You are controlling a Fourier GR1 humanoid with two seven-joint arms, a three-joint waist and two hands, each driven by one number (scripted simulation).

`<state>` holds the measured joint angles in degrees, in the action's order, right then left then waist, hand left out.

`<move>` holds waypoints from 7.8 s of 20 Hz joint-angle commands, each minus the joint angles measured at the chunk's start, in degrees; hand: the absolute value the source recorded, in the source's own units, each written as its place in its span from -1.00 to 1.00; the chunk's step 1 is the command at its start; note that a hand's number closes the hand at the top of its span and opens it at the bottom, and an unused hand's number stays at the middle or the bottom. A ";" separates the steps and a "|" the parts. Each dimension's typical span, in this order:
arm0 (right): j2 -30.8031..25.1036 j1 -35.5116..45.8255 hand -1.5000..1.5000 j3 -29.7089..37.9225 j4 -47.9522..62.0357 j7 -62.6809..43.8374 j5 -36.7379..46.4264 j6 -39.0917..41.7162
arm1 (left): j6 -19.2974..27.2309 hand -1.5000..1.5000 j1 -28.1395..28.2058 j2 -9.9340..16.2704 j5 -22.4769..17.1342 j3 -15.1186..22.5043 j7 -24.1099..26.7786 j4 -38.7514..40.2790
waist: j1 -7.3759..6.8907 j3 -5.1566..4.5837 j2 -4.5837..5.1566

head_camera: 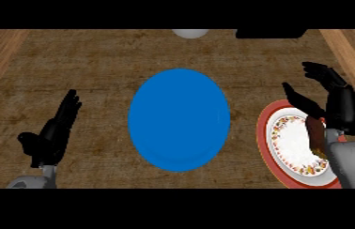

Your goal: Pick the sweet potato from the plate and place it in the plate

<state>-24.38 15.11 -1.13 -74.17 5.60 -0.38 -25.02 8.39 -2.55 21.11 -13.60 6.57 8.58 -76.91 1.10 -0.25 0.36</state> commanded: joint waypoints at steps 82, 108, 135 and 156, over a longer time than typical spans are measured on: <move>15.70 -51.23 1.00 -19.18 -41.30 -39.88 68.45 4.30 | -10.04 0.00 2.06 -5.64 9.60 -10.37 -2.49 -2.63 | 1.69 0.05 -1.10; 24.35 -46.48 1.00 -53.97 -65.18 -54.27 111.16 18.80 | -11.52 0.00 -0.28 -7.09 11.11 -9.86 -1.48 -0.44 | -1.64 0.12 -0.05; 24.33 8.31 -1.00 -31.05 -17.94 -78.59 74.51 1.25 | -11.33 0.00 -4.95 -8.65 12.82 -8.71 -2.15 1.93 | -3.77 0.27 0.45; 20.18 -14.47 -1.00 -30.20 -30.81 -55.21 57.77 -38.54 | -11.03 0.00 -1.29 -8.33 12.20 -10.62 -1.47 0.04 | -0.47 0.34 -0.47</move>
<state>-1.77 9.75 -27.72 -99.49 -53.49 61.35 -53.68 -2.92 -3.30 12.87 -1.49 -3.68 7.04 -76.90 0.08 0.11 -0.08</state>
